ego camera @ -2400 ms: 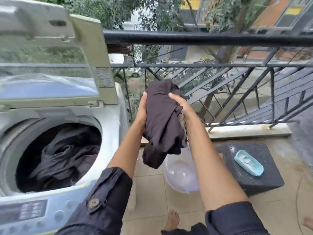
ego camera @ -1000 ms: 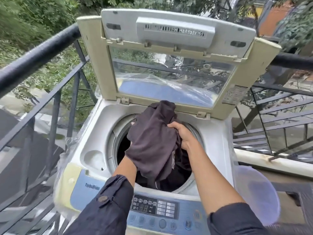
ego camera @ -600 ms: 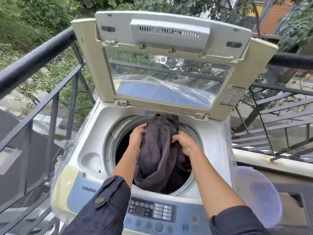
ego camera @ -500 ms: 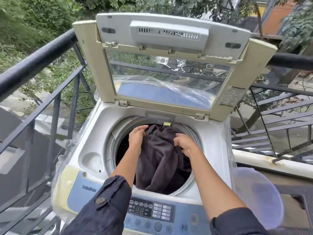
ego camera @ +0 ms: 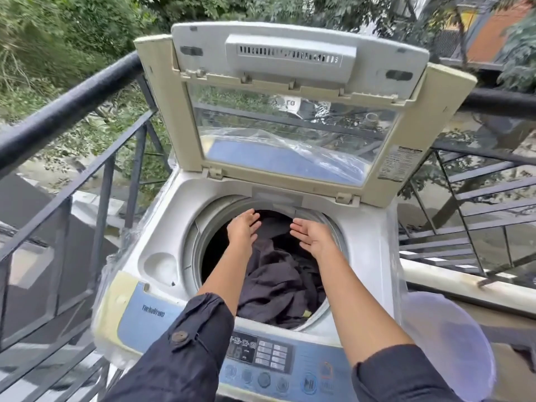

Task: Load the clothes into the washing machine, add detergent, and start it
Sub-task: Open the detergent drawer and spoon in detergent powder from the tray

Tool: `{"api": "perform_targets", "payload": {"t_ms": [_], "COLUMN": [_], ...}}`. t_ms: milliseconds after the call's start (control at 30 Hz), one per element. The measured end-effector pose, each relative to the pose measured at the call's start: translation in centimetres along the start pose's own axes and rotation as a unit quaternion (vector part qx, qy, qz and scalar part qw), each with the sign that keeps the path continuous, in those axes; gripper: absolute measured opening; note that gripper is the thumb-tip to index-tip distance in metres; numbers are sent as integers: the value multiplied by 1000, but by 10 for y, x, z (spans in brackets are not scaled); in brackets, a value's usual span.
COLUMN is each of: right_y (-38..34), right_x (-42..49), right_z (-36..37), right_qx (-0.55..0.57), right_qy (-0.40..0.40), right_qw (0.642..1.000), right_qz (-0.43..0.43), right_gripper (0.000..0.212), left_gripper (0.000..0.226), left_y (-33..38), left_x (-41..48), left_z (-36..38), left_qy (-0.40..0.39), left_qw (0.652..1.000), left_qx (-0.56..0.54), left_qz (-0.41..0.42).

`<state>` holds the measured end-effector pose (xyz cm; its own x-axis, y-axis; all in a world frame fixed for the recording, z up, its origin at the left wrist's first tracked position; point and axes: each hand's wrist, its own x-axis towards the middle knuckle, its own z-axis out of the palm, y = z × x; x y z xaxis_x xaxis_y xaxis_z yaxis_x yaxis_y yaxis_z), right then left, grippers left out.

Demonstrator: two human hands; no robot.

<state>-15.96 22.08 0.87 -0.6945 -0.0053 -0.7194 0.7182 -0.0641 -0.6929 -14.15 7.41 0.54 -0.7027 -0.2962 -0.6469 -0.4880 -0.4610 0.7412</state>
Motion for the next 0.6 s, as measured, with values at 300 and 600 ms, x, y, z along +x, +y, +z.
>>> {"api": "perform_targets", "payload": {"t_ms": [300,600], "right_y": [-10,-27], "right_x": [12,50], "right_z": [6,37], "right_qx": [196,305], "right_qy": [3,36], "right_qw": [980,950], "right_qz": [24,51], "right_gripper": [27,13], "left_gripper": [46,58], "left_y": [15,30], "left_x": [27,59], "left_z": [9,21], "left_qy": [-14,-53], "left_qw": [994,977], "left_qx": [-83,-149], "left_qz": [-70,-143]}}
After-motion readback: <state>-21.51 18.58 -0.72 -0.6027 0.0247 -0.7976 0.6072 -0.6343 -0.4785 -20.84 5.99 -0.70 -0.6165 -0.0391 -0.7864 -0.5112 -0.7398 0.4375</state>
